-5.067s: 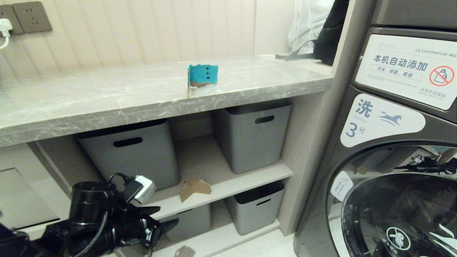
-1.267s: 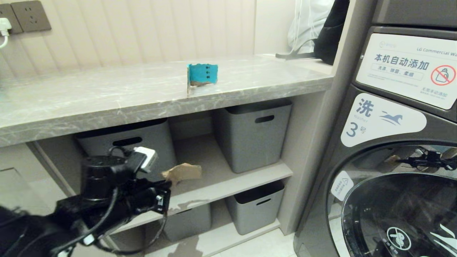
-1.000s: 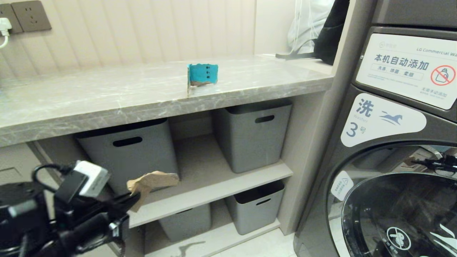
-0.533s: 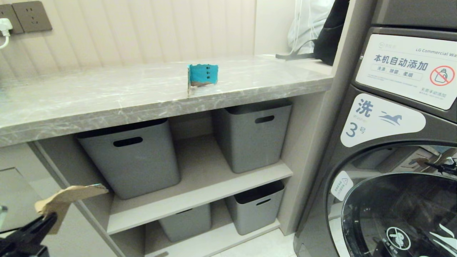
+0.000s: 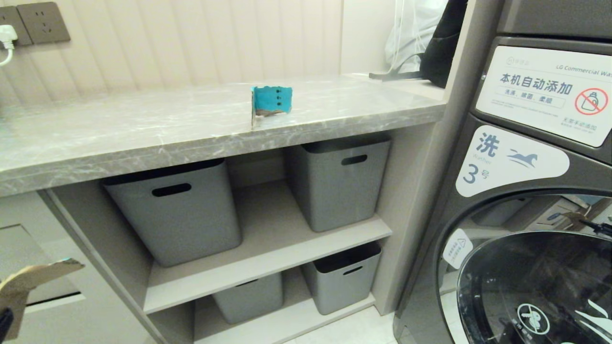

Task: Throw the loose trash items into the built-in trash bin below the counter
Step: Put the garbage in the trash can

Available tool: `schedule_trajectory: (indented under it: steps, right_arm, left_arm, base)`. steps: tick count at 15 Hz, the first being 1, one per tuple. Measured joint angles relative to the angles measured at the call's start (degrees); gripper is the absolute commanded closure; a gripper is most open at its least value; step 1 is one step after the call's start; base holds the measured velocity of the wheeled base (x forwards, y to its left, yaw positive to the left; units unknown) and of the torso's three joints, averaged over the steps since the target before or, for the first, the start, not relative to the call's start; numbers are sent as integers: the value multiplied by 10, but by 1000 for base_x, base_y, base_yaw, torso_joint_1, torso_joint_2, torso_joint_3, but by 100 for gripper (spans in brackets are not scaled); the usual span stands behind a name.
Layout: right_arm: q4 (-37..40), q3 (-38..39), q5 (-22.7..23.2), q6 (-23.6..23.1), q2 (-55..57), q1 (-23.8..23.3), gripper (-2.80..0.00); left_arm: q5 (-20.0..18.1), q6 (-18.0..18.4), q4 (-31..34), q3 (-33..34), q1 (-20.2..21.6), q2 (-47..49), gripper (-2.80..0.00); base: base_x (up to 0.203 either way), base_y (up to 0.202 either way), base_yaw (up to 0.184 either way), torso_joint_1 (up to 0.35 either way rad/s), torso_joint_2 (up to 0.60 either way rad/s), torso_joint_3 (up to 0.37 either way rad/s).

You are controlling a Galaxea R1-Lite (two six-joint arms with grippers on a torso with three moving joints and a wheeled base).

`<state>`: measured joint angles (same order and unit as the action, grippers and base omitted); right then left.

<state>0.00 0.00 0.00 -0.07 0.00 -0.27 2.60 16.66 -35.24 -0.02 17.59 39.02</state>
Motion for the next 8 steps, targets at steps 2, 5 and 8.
schedule_trajectory:
  steps: [2, 5, 8]
  right_arm:
    - [0, 0, 0, 0, 0, 0, 0]
    - [0, 0, 0, 0, 0, 0, 0]
    - [0, 0, 0, 0, 0, 0, 0]
  left_arm:
    - [32, -17, 2, 0, 53, 2, 0]
    - [53, -50, 11, 0, 102, 28, 0]
    - [53, -65, 6, 0, 140, 70, 0]
  base:
    - [0, 0, 0, 0, 0, 0]
    - [0, 0, 0, 0, 0, 0]
    - [0, 0, 0, 0, 0, 0]
